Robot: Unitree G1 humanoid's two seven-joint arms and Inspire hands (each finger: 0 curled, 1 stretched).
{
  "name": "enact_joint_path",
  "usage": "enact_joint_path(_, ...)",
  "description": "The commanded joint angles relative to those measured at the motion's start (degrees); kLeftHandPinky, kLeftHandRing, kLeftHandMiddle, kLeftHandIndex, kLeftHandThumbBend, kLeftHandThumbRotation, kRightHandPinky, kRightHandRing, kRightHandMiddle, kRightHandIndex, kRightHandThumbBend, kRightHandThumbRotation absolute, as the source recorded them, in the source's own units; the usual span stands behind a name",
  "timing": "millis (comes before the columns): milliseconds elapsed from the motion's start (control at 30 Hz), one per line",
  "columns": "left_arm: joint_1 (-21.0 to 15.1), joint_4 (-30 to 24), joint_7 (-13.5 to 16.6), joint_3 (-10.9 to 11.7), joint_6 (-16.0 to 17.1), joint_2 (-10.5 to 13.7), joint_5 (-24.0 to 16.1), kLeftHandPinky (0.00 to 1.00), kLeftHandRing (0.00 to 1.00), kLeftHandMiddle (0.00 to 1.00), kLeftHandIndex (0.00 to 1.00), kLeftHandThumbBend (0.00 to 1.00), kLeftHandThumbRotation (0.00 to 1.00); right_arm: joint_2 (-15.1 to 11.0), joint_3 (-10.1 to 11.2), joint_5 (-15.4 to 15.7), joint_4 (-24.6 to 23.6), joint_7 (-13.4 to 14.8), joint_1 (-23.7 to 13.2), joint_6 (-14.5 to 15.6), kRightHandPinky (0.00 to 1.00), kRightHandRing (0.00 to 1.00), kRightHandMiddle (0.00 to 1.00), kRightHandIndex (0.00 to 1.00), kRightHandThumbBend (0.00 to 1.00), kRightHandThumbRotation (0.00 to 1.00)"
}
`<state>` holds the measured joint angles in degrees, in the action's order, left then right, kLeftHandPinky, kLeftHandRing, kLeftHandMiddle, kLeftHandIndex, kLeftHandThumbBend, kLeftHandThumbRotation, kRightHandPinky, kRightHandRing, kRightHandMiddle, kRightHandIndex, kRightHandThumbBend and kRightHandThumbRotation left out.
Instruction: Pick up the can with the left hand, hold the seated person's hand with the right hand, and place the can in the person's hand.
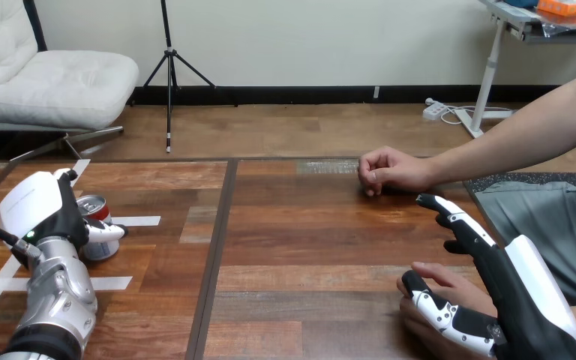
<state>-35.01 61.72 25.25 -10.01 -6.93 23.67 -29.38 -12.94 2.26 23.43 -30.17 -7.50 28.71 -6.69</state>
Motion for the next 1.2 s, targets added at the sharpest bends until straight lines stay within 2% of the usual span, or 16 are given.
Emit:
enact_joint_path(0,-5.09,1.95,1.76,-0.38,2.36,-0.46,0.26,0.56,0.67,0.74,0.74,0.82,0.13,-0.68,0.39,-0.10,-3.15,0.46,-1.80,-1.38,0.83,0.92,0.94,0.90,0.33,0.00)
enact_joint_path(267,-5.41,3.38,2.61,0.06,4.35,-0.91,1.48,0.52,0.65,0.72,0.72,0.81,0.09,-0.82,0.38,-0.42,-3.39,0.47,-1.43,-1.34,0.83,0.91,0.93,0.90,0.34,0.00)
enact_joint_path(467,-5.76,4.40,3.78,-0.42,5.03,-1.14,1.58,0.53,0.67,0.73,0.72,0.79,0.08,-1.00,0.45,-0.43,-3.61,0.46,-1.07,-1.32,0.82,0.91,0.93,0.90,0.34,0.00)
enact_joint_path(800,-6.08,5.38,5.86,0.08,6.73,-1.73,2.59,0.57,0.70,0.74,0.71,0.76,0.02,-1.03,0.64,-1.22,-3.91,0.25,-0.61,-1.13,0.84,0.92,0.94,0.90,0.34,0.00)
enact_joint_path(1167,-5.89,6.11,9.12,0.09,9.94,-1.94,2.92,0.53,0.64,0.69,0.66,0.75,0.00,-1.16,0.75,-0.92,-4.49,0.23,-0.25,-0.75,0.84,0.92,0.94,0.90,0.34,0.00)
